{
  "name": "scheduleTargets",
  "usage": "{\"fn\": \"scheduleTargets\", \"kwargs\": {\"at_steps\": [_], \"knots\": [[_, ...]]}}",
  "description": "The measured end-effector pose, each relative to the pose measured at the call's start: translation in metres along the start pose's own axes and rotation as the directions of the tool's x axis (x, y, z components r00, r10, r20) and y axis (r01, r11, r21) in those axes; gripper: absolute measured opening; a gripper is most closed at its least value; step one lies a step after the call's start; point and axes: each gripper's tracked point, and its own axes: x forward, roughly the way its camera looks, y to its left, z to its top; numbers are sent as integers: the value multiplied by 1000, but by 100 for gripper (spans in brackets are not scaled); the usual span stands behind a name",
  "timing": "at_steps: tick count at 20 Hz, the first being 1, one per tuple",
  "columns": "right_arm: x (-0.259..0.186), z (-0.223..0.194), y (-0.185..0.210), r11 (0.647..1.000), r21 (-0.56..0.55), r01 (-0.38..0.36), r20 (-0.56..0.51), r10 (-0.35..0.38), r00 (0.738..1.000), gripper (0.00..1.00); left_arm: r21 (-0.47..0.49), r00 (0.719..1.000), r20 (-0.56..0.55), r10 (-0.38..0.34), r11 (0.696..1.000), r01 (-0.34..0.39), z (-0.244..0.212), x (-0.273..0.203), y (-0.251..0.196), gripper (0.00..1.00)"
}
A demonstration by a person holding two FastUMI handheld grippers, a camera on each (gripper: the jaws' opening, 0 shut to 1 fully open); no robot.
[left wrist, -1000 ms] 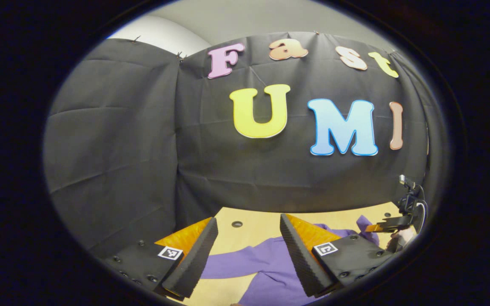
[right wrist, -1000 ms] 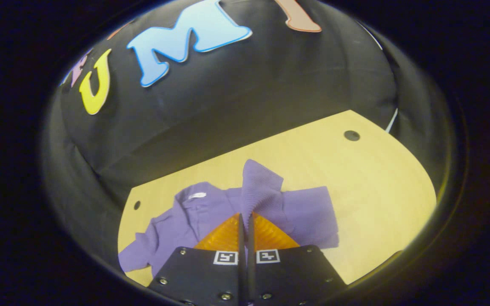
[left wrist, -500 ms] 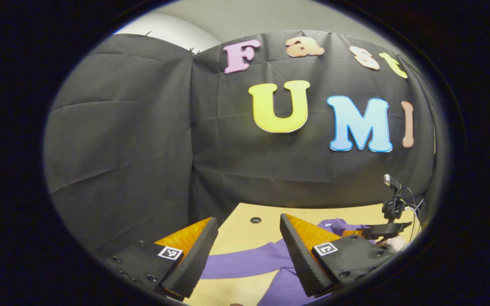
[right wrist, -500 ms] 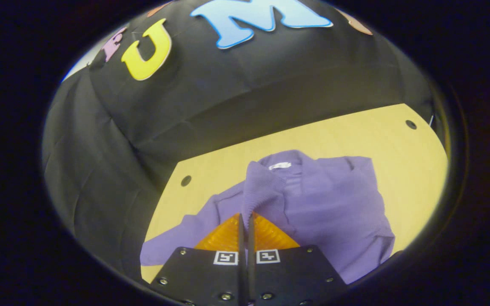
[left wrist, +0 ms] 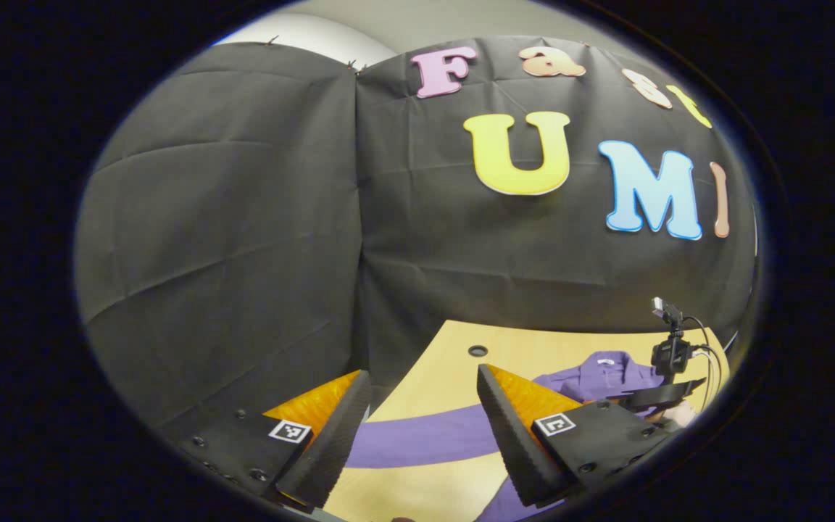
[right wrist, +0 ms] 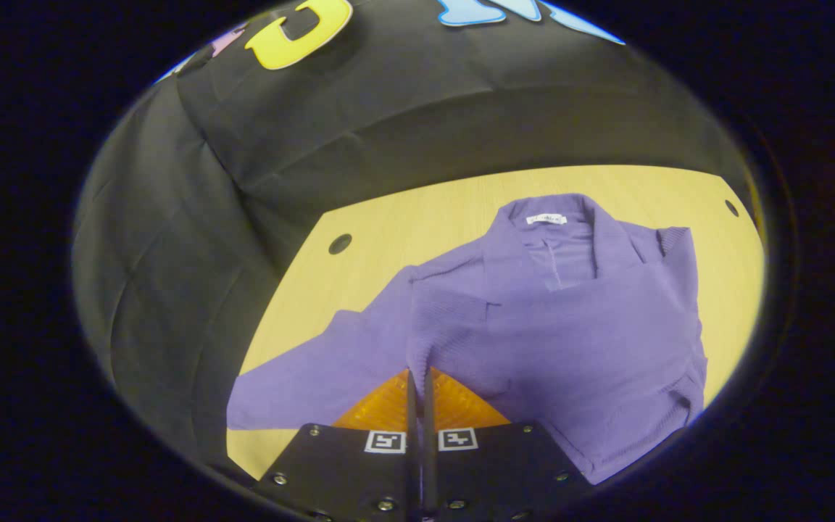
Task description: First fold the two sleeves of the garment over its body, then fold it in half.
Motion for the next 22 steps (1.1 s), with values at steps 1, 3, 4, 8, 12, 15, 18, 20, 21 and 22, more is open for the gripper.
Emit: {"fn": "scheduleTargets", "kwargs": {"at_steps": [1, 3, 4, 8, 12, 15, 18, 20, 21, 22], "knots": [[3, -8, 1, 1000, -9, -1, -11, 1, 1000, 2, -1, 1000, -10, 5, 1000, -5, -7, 6, 6, 100], [6, -18, 5, 1000, -17, -9, -42, 9, 999, 11, 3, 999, -33, 14, 1000, -14, -22, 19, 16, 100], [4, -20, 6, 1000, -22, -11, -50, 10, 999, 18, 4, 999, -44, 17, 1000, -17, -29, 25, 20, 100], [0, -18, 10, 999, -40, -9, -32, 8, 999, 86, -4, 995, -95, 11, 1000, -11, -63, 47, 30, 100], [-23, -4, 9, 999, -46, -9, 15, 10, 1000, 91, -2, 985, -172, 16, 1000, -17, -109, 76, 44, 100], [-45, 6, 6, 999, -46, -7, 51, 9, 999, 90, -1, 969, -247, 28, 1000, -29, -150, 97, 58, 100], [-68, 16, 1, 999, -39, 0, 86, 3, 996, 90, -32, 947, -322, 23, 999, -35, -186, 115, 65, 97], [-84, 21, -6, 999, -35, 12, 108, -8, 994, 90, -35, 933, -356, 47, 997, -64, -204, 126, 77, 100], [-89, 22, -8, 999, -33, 17, 118, -13, 993, 90, -36, 928, -370, 51, 997, -69, -214, 132, 80, 100], [-95, 23, -10, 999, -27, 21, 125, -17, 992, 90, -39, 920, -388, 51, 997, -72, -222, 135, 81, 100]]}}
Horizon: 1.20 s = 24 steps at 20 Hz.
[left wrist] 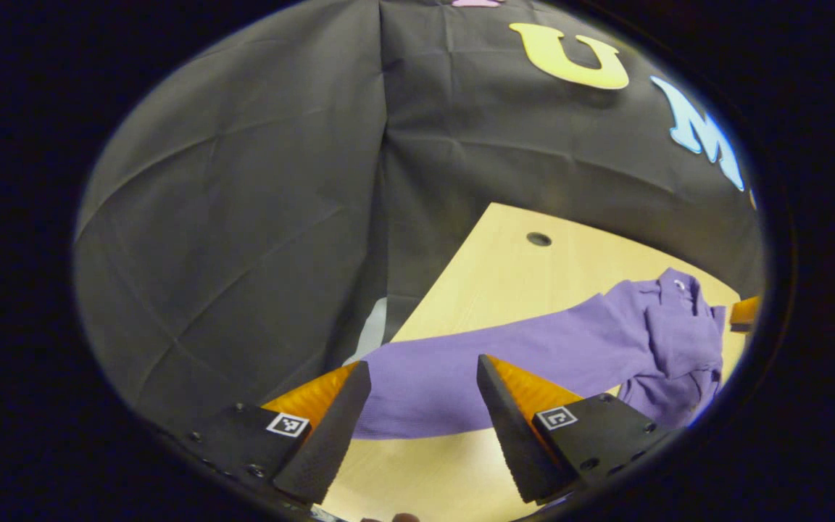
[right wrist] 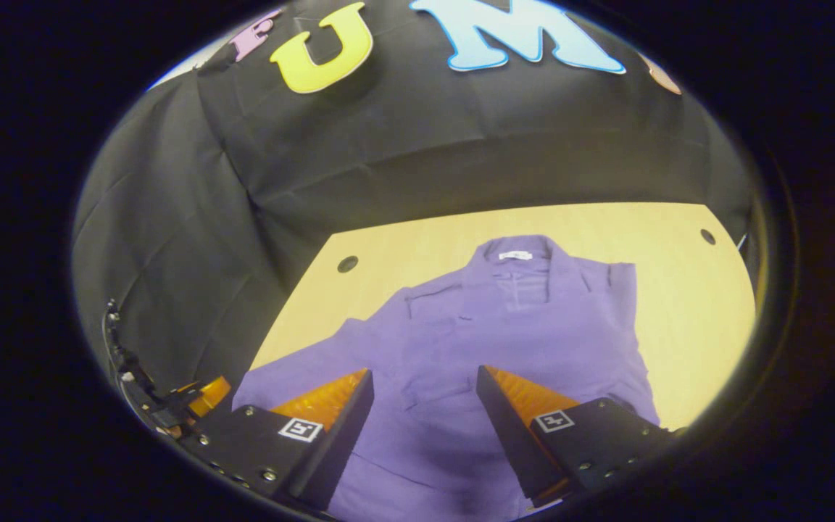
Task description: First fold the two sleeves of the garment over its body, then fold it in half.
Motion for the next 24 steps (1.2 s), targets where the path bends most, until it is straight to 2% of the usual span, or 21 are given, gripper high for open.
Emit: {"fn": "scheduleTargets", "kwargs": {"at_steps": [3, 4, 5, 9, 13, 14, 16, 17, 19, 21, 22, 23, 24], "knots": [[-16, 1, -10, 1000, 22, 22, 16, -23, 1000, 91, 12, 998, -62, 9, 1000, -9, -19, 21, 9, 100], [-20, 1, -16, 999, 29, 37, 19, -37, 999, 90, 20, 997, -75, 24, 1000, -23, -28, 30, 12, 94], [-24, -1, -23, 998, 36, 54, 21, -54, 998, 90, 23, 995, -96, 28, 999, -26, -38, 39, 11, 100], [-35, -5, -43, 992, 69, 102, 25, -104, 994, 91, 9, 981, -193, 26, 1000, -25, -69, 51, 18, 99], [-42, -7, -60, 986, 82, 143, 26, -146, 989, 90, -55, 984, -177, 15, 998, -26, -68, 56, 12, 98], [-44, -6, -63, 985, 87, 146, 25, -149, 989, 90, -64, 985, -173, 15, 998, -26, -67, 53, 10, 100], [-45, -7, -65, 984, 94, 150, 24, -153, 988, 90, -57, 985, -174, 15, 998, -26, -68, 55, 9, 97], [-46, -8, -65, 984, 93, 149, 24, -152, 988, 90, -56, 984, -177, 8, 998, -18, -69, 55, 4, 92], [-47, -10, -65, 986, 85, 146, 19, -148, 989, 90, -55, 986, -167, -7, 998, -3, -66, 56, -9, 56], [-48, -11, -66, 986, 84, 142, 19, -144, 989, 90, -64, 987, -160, 14, 998, -24, -69, 62, -16, 21], [-50, -10, -67, 986, 87, 141, 20, -143, 989, 90, -67, 988, -152, 10, 998, -20, -67, 61, -16, 21], [-52, -11, -69, 986, 92, 140, 23, -143, 989, 91, -66, 985, -172, 14, 997, -25, -69, 61, -15, 10], [-53, -10, -71, 985, 96, 142, 25, -145, 989, 90, -60, 985, -170, 9, 998, -19, -68, 60, -17, 10]]}}
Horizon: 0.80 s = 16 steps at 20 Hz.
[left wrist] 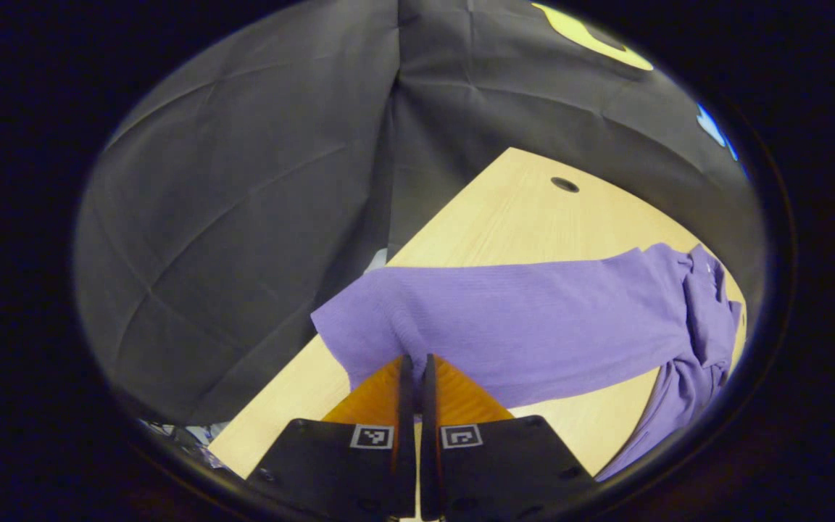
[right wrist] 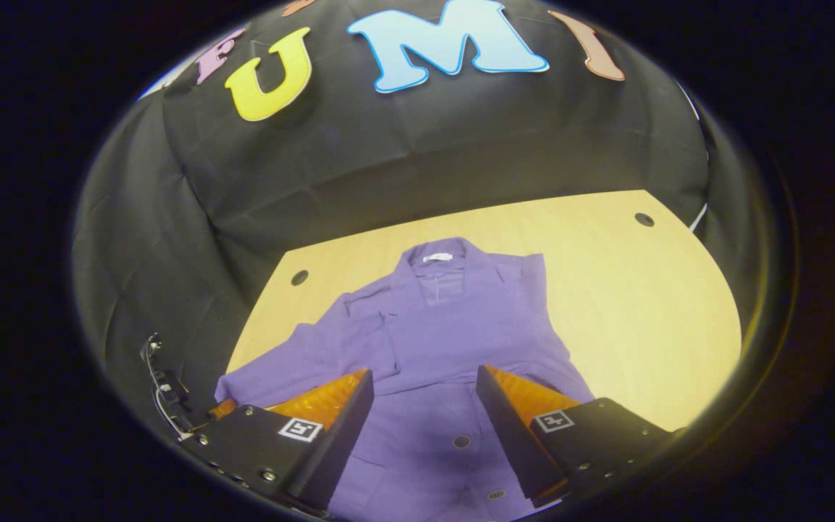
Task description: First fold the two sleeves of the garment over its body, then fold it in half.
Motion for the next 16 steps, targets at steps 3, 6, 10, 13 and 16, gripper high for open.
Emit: {"fn": "scheduleTargets", "kwargs": {"at_steps": [3, 6, 10, 13, 16], "knots": [[-7, 1, -9, 1000, 12, 6, 10, -6, 1000, 90, 5, 1000, -10, -3, 1000, 3, 2, -3, 2, 7], [-14, 6, -21, 1000, 27, 13, 25, -14, 1000, 91, 42, 1000, -15, 25, 999, -24, 3, -4, -1, 6], [-21, 8, -36, 999, 51, 19, 42, -21, 999, 90, 80, 998, 66, -24, 997, 19, 40, -31, -34, 7], [-26, 7, -47, 997, 71, 20, 49, -23, 999, 90, 116, 986, 131, -100, 990, 85, 81, -50, -81, 7], [-35, 8, -60, 996, 92, 23, 59, -28, 998, 90, 131, 968, 180, -177, 979, 155, 111, -70, -141, 7]]}}
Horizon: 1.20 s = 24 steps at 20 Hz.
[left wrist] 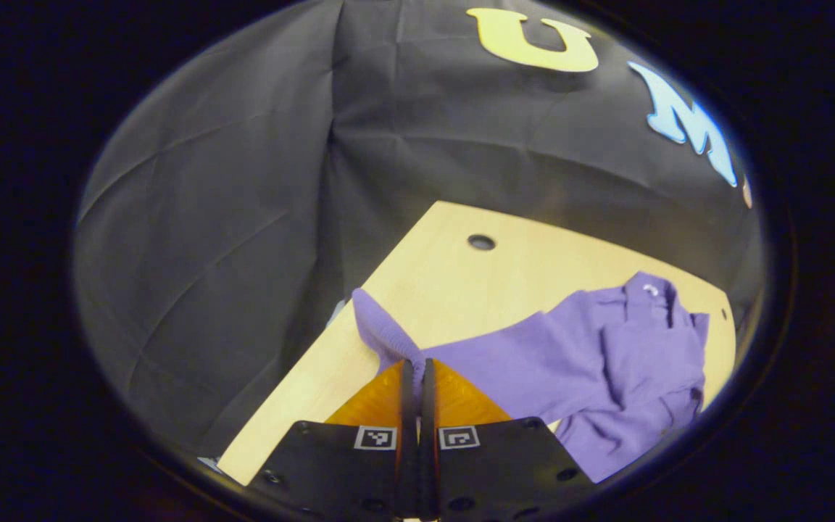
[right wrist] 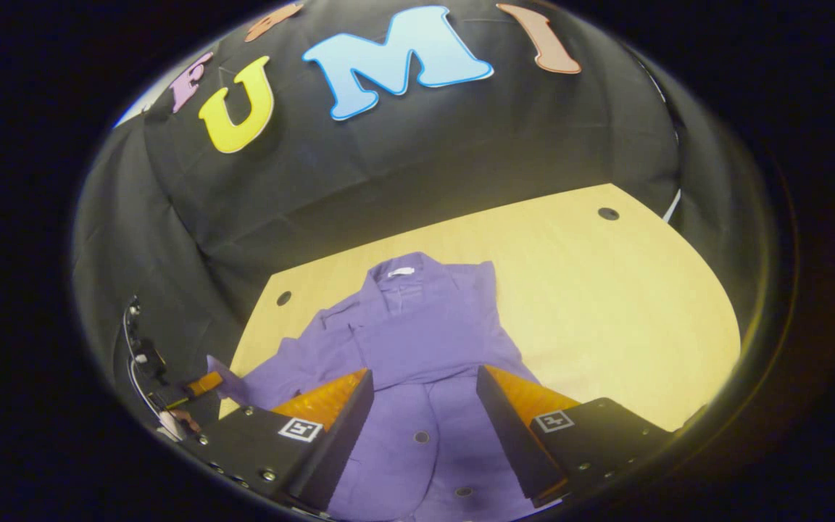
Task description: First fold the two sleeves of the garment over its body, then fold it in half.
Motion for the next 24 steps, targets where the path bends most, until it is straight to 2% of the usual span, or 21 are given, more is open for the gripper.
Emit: {"fn": "scheduleTargets", "kwargs": {"at_steps": [5, 9, 14, 18, 21, 24], "knots": [[-10, 7, -35, 998, 58, 25, 36, -27, 999, 90, 67, 987, 69, -144, 988, 140, 48, -9, -107, 7], [-31, 6, -69, 991, 118, 63, 57, -70, 996, 90, 152, 957, 74, -279, 952, 266, 59, -21, -217, 7], [-55, 3, -119, 973, 199, 117, 74, -134, 988, 90, 232, 906, 33, -421, 885, 403, 42, -39, -341, 7], [-71, -3, -155, 956, 247, 156, 79, -181, 980, 90, 290, 862, -16, -507, 822, 489, 16, -56, -431, 7], [-75, -5, -179, 946, 275, 174, 78, -202, 976, 90, 332, 842, -70, -535, 783, 525, -10, -65, -477, 7], [-79, -9, -194, 939, 291, 182, 73, -212, 975, 90, 330, 835, -125, -535, 772, 544, -39, -62, -506, 7]]}}
